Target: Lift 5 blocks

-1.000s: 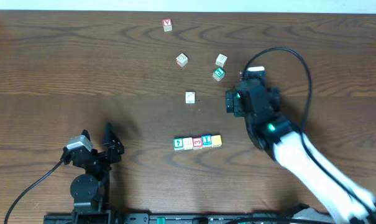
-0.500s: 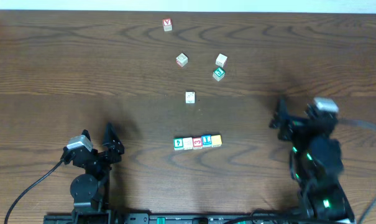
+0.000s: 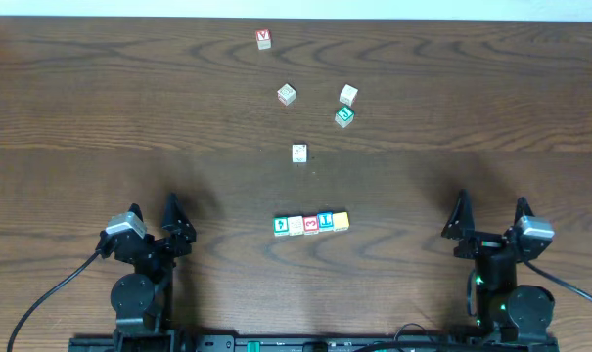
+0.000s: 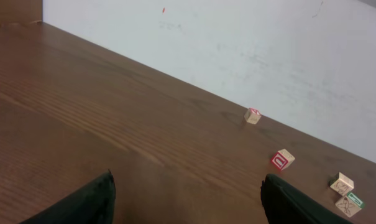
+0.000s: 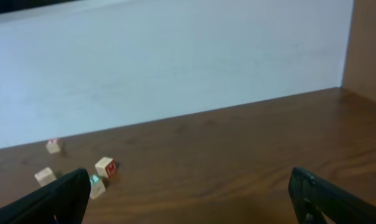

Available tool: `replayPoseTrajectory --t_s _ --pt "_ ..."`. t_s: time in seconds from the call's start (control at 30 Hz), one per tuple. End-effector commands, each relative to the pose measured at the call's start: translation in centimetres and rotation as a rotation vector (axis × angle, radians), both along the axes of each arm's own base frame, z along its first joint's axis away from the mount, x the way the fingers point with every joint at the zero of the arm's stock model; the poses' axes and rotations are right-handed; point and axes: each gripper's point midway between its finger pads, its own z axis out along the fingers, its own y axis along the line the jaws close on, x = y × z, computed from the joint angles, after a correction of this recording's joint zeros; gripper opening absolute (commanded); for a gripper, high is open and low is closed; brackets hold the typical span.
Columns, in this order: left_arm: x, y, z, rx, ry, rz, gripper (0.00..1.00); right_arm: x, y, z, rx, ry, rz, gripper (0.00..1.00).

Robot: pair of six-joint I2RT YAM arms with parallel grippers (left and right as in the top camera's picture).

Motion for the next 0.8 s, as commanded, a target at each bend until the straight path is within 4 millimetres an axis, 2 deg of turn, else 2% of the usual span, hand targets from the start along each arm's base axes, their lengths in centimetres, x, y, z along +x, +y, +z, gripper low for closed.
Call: replayPoseTrajectory --t_s 0.0,0.17,0.77 --pt "-0.2 0.4 -1.7 0.012 0.06 0.02 0.75 0.2 0.2 -2.2 -0.01 0.053 0.018 0.99" --pt "-0.2 0.4 -1.7 0.012 0.06 0.02 0.75 0.4 0.3 -5.5 -0.004 0.133 0.023 0.99" --pt "-0.2 0.4 -1.7 0.012 0.06 0.02 0.75 0.4 -0.1 -5.4 -0.003 0.131 0.007 0.99"
